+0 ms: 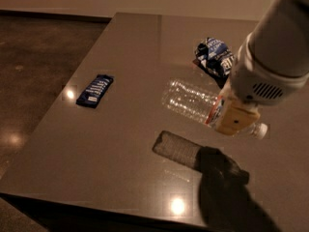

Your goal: Pick water bottle

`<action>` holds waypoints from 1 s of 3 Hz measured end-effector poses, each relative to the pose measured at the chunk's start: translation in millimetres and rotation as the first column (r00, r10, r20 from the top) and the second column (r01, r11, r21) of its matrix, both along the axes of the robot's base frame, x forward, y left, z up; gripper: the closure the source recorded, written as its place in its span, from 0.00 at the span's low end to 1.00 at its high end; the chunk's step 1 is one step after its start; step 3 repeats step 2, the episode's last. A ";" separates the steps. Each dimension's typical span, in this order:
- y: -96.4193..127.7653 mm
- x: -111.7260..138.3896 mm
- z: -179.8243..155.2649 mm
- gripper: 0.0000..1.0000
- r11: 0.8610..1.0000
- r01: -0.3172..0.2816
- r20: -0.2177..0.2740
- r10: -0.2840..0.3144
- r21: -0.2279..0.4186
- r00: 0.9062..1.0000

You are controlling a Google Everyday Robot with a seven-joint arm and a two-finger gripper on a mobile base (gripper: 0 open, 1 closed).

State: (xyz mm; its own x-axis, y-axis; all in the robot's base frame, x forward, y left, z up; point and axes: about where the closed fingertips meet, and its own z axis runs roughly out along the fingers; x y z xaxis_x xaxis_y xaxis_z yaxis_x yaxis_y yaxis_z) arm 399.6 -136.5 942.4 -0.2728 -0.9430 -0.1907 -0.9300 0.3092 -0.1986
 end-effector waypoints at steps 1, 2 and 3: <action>-1.8 8.5 36.8 1.00 1.000 -0.018 0.068 0.017 0.012 0.998; -1.8 8.5 36.9 1.00 1.000 -0.018 0.068 0.017 0.012 0.998; -1.8 8.5 36.9 1.00 1.000 -0.018 0.068 0.017 0.012 0.998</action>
Offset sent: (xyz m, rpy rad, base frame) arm 0.0078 -0.0034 0.0272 0.0090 -0.0469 0.0135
